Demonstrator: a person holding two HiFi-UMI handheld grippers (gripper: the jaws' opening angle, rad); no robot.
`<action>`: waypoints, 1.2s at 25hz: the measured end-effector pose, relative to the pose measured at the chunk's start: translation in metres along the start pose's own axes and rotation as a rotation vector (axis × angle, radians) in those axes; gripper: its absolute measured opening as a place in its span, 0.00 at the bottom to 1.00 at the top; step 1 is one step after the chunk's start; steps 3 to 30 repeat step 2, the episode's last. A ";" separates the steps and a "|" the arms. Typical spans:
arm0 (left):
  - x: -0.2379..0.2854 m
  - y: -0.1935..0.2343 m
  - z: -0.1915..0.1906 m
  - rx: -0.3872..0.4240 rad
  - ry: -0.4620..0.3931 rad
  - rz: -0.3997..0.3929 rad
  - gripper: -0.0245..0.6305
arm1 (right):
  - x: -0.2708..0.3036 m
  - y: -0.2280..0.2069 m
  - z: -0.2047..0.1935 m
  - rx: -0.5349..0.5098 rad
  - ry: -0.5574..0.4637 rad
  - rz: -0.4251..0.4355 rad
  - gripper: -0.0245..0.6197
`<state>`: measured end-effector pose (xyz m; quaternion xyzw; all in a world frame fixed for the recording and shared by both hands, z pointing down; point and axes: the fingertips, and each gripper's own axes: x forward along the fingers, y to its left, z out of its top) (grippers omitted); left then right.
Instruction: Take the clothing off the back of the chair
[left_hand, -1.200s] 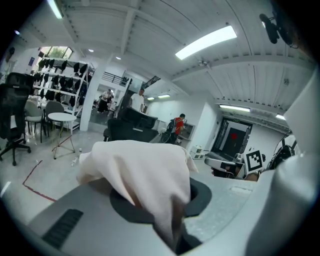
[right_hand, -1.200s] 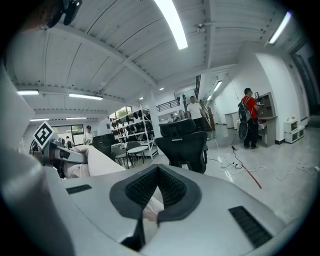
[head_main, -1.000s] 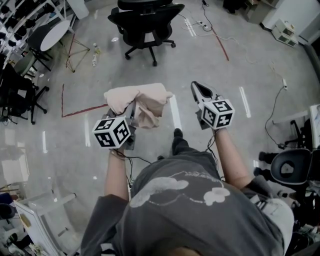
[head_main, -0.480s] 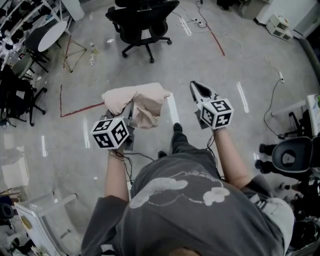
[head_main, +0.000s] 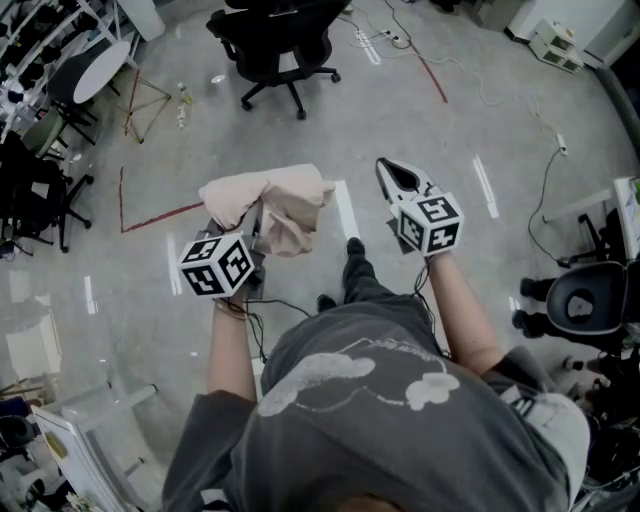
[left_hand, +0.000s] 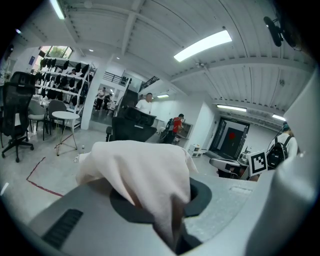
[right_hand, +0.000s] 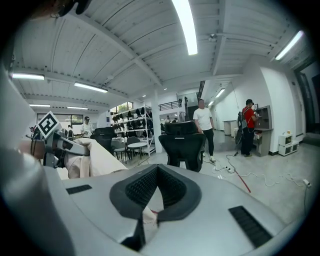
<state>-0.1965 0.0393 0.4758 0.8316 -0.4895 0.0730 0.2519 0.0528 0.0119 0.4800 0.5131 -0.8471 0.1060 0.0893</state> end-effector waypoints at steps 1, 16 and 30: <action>0.000 -0.001 0.000 0.000 -0.001 0.000 0.14 | -0.001 0.000 0.001 -0.005 -0.001 0.001 0.03; 0.000 -0.002 0.001 0.001 -0.001 -0.001 0.14 | -0.001 0.000 0.001 -0.010 -0.001 0.001 0.03; 0.000 -0.002 0.001 0.001 -0.001 -0.001 0.14 | -0.001 0.000 0.001 -0.010 -0.001 0.001 0.03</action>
